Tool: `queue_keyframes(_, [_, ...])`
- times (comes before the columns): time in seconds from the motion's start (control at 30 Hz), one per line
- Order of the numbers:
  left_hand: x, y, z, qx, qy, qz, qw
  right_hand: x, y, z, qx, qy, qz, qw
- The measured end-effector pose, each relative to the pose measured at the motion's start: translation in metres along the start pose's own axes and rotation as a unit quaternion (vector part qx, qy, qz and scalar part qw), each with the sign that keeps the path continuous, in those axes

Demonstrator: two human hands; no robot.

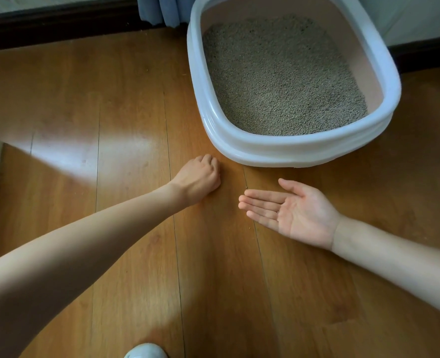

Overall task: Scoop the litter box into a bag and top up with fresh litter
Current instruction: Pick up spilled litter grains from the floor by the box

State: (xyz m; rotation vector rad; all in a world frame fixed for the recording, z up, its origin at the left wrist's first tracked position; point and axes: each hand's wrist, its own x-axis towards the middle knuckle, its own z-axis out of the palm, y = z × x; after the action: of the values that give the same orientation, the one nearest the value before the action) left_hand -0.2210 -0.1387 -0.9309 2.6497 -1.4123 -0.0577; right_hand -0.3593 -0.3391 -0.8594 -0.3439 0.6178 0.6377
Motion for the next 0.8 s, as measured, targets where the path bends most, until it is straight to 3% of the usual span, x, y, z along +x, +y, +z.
queue_keyframes(0.2, [-0.024, 0.052, -0.029, -0.189, 0.047, -0.089, 0.977, 0.002, 0.003, -0.004, -0.003, 0.049, -0.039, 0.998])
queue_keyframes(0.27, [-0.024, 0.074, -0.044, -0.227, 0.07, -0.081, 0.968, 0.005, 0.006, -0.005, -0.012, 0.074, -0.053, 0.996])
queue_keyframes(0.43, [-0.014, 0.119, -0.062, -0.188, 0.091, 0.037, 0.977, 0.006, 0.011, 0.004, 0.034, 0.105, -0.005, 0.994])
queue_keyframes(0.53, [-0.011, 0.125, -0.063, -0.115, 0.109, 0.08, 0.984, 0.005, 0.011, 0.005, 0.058, 0.07, 0.001, 0.996])
queue_keyframes(0.67, [-0.012, 0.117, -0.07, -0.125, 0.132, 0.076, 0.98, 0.002, 0.01, 0.001, 0.037, 0.046, -0.019, 0.998])
queue_keyframes(0.8, [-0.009, 0.093, -0.076, -0.249, 0.152, 0.019, 0.956, -0.003, 0.007, -0.001, -0.016, 0.069, -0.073, 0.995])
